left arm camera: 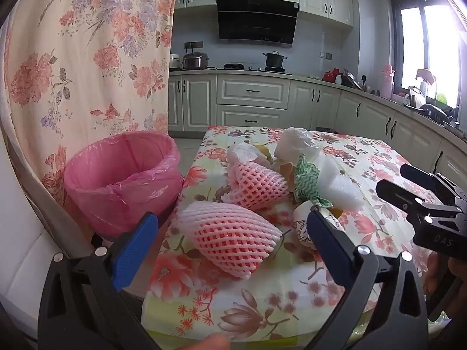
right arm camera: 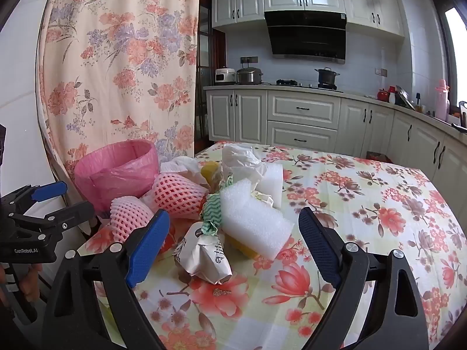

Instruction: Collect trash

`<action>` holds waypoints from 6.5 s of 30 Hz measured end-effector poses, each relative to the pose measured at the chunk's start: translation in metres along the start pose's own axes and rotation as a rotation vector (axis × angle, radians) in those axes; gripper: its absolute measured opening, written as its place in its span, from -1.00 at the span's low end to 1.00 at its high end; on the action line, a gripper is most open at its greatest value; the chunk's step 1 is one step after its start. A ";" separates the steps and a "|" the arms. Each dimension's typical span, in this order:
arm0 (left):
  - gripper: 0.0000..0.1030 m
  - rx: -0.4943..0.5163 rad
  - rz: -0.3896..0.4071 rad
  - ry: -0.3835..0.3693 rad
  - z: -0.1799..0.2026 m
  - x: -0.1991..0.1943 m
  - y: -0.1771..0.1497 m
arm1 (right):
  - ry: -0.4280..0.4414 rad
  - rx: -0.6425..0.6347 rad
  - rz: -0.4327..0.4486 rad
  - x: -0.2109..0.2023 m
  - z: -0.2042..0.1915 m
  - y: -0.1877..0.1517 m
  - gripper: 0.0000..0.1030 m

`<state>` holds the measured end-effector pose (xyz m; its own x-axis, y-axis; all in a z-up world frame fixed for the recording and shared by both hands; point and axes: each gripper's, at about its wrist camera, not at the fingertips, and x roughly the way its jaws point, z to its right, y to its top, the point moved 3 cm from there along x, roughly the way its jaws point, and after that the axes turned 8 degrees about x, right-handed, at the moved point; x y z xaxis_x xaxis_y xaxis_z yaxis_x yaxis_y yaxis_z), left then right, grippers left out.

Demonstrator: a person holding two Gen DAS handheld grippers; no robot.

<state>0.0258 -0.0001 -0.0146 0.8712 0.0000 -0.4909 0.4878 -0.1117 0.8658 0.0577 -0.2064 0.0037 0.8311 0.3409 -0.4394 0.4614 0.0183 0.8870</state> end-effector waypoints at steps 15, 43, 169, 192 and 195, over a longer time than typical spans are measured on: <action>0.91 0.001 -0.001 0.001 0.000 0.000 -0.001 | 0.000 0.004 0.000 0.001 0.001 0.000 0.64; 0.91 0.003 -0.002 0.002 -0.003 -0.001 0.001 | 0.001 0.005 -0.004 0.002 0.001 -0.001 0.64; -0.36 -0.153 -0.342 -0.121 -0.019 0.068 -0.006 | -0.007 0.161 -0.275 0.075 0.048 0.011 0.33; -0.36 -0.150 -0.210 -0.055 -0.055 0.029 0.039 | 0.023 0.083 -0.224 0.066 0.017 0.046 0.34; -0.36 -0.160 -0.198 -0.041 -0.066 0.027 0.045 | 0.041 0.066 -0.230 0.071 0.008 0.054 0.34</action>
<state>0.0752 0.0608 0.0179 0.7567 -0.0345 -0.6528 0.6537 0.0454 0.7554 0.1442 -0.1887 0.0192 0.6894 0.3725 -0.6213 0.6574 0.0384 0.7525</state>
